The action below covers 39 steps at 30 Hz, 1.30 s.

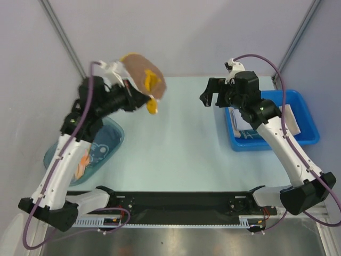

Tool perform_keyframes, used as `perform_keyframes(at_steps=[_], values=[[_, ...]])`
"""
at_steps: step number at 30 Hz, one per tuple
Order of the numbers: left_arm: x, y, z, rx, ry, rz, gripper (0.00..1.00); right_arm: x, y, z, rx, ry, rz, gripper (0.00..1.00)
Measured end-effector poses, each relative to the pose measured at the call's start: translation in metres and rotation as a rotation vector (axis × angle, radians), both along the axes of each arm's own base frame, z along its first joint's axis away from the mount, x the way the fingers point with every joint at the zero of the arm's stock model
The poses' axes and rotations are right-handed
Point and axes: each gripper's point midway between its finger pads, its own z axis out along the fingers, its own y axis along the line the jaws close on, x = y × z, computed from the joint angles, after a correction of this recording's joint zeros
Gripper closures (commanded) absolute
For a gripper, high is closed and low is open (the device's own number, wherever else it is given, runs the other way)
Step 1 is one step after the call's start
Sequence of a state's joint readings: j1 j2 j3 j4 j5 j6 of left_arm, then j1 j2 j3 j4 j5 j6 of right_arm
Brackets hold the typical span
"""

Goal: Fold and stack the towels
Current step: Move the towel to the center of the board

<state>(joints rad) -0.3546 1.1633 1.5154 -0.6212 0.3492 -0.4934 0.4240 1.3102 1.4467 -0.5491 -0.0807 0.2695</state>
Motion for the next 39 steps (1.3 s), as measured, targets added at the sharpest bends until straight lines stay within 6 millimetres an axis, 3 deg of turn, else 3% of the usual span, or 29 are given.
perform_keyframes(at_steps=[1,4,7,10,11,13,14,15,17,21,24,27,30,32,36,39], values=[[-0.006,-0.009,-0.023,0.003,0.04,-0.032,0.96,0.0,-0.002,-0.001,-0.005,0.0,-0.01,0.0],[-0.025,-0.03,-0.143,0.079,0.294,-0.08,0.95,-0.003,-0.008,-0.021,-0.037,0.043,-0.033,0.0],[-0.066,-0.024,-0.27,0.209,0.598,-0.069,0.93,-0.01,-0.013,-0.061,-0.079,0.127,-0.046,0.0],[-0.108,-0.004,-0.332,0.298,0.77,-0.033,0.85,-0.021,-0.014,-0.1,-0.132,0.214,-0.057,0.0],[-0.116,0.0,-0.341,0.312,0.797,-0.019,0.74,-0.024,-0.012,-0.11,-0.149,0.24,-0.055,0.0],[-0.119,0.005,-0.344,0.314,0.804,0.014,0.65,-0.023,-0.005,-0.124,-0.168,0.271,-0.044,0.07],[-0.116,0.006,-0.338,0.3,0.784,0.032,0.51,-0.022,-0.001,-0.129,-0.171,0.28,-0.039,0.1],[-0.112,0.006,-0.331,0.285,0.754,0.046,0.44,-0.019,0.004,-0.135,-0.174,0.289,-0.032,0.16],[-0.103,0.005,-0.315,0.262,0.696,0.062,0.36,-0.014,0.012,-0.149,-0.179,0.312,-0.025,0.24],[-0.06,-0.012,-0.267,0.236,0.561,0.051,0.36,0.002,0.023,-0.176,-0.197,0.368,-0.029,0.38],[-0.005,-0.039,-0.238,0.269,0.46,0.011,0.4,0.003,0.027,-0.185,-0.199,0.393,-0.013,0.42],[0.053,-0.067,-0.231,0.333,0.376,-0.039,0.44,0.002,0.029,-0.179,-0.181,0.384,0.003,0.42],[0.098,-0.09,-0.252,0.408,0.325,-0.096,0.44,0.0,0.027,-0.164,-0.148,0.355,0.012,0.42],[0.111,-0.099,-0.283,0.462,0.343,-0.153,0.44,-0.001,0.023,-0.148,-0.114,0.321,0.014,0.43],[0.115,-0.104,-0.332,0.524,0.409,-0.22,0.47,-0.001,0.012,-0.121,-0.057,0.256,0.007,0.44],[0.116,-0.106,-0.362,0.555,0.451,-0.244,0.5,0.0,0.009,-0.116,-0.038,0.238,0.011,0.44]])
